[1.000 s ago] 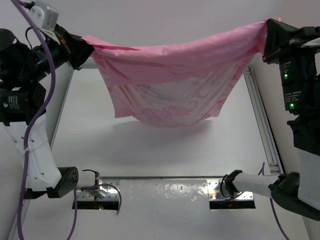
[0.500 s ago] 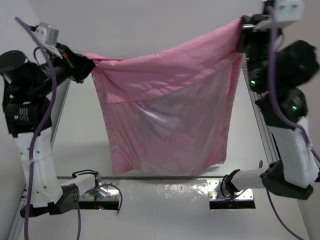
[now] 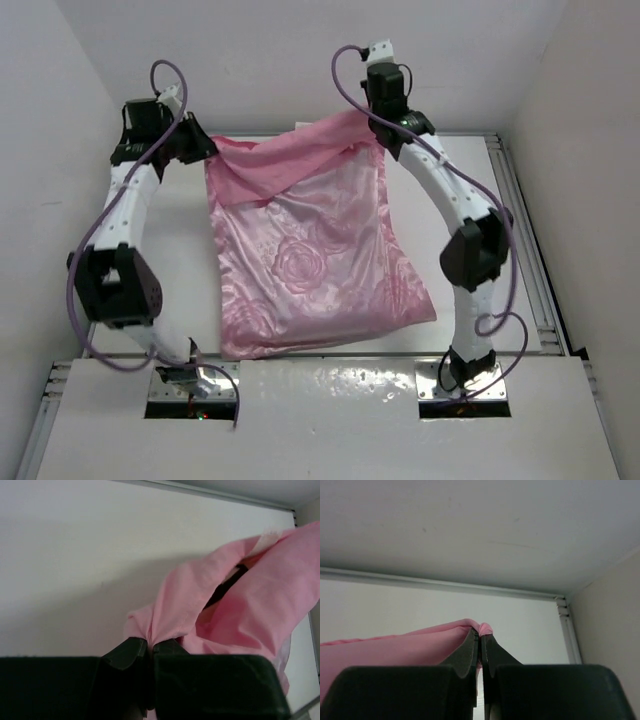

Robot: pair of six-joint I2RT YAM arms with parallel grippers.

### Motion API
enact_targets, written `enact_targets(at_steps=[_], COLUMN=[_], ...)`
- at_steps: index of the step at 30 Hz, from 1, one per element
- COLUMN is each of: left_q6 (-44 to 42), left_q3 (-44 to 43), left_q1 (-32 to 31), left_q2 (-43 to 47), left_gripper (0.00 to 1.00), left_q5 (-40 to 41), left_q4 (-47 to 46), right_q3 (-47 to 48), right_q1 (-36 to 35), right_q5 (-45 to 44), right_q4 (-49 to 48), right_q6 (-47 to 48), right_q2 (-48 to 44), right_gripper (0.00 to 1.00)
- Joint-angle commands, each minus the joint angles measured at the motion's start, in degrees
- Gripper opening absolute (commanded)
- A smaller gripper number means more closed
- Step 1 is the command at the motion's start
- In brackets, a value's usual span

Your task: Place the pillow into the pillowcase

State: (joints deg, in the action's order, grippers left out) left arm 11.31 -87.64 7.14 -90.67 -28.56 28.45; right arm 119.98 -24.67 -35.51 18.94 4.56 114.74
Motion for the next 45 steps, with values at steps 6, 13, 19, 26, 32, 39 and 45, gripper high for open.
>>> enact_targets(at_steps=[6, 13, 19, 26, 32, 39, 45], left_q6=[6.25, 15.14, 3.47, -30.36, -42.94, -44.79, -46.20], left_q3=[-25.54, -36.11, -42.71, -23.15, 15.24, 16.66, -6.52], left_q1=[0.77, 2.35, 4.02, 5.17, 2.62, -3.33, -10.12], left_q2=[-26.28, -48.09, -48.03, -27.83, -6.29, -2.83, -20.13], left_gripper=[0.00, 0.73, 1.00, 1.00, 0.97, 0.75, 0.92], left_q5=[1.75, 4.80, 11.08, -0.89, 2.89, 17.54, 24.51], left_q4=[-10.86, -19.65, -13.86, 16.91, 25.69, 10.07, 2.23], right_q3=[6.58, 13.20, 3.27, -29.68, -60.19, -68.93, -67.07], right_q1=[9.97, 16.66, 22.81, 22.99, 24.23, 20.19, 18.43], right_q5=[-1.77, 15.27, 31.27, 39.19, 47.64, 48.78, 58.34], right_q4=[-18.13, -22.39, -10.34, 2.77, 3.02, 3.84, 0.58], right_q6=[-17.37, -44.48, -51.41, -34.55, -38.30, -37.34, -39.97], right_q2=[16.10, 30.09, 23.48, -5.33, -27.25, -31.94, -31.59], right_gripper=[0.00, 0.94, 0.99, 0.99, 0.84, 0.67, 0.90])
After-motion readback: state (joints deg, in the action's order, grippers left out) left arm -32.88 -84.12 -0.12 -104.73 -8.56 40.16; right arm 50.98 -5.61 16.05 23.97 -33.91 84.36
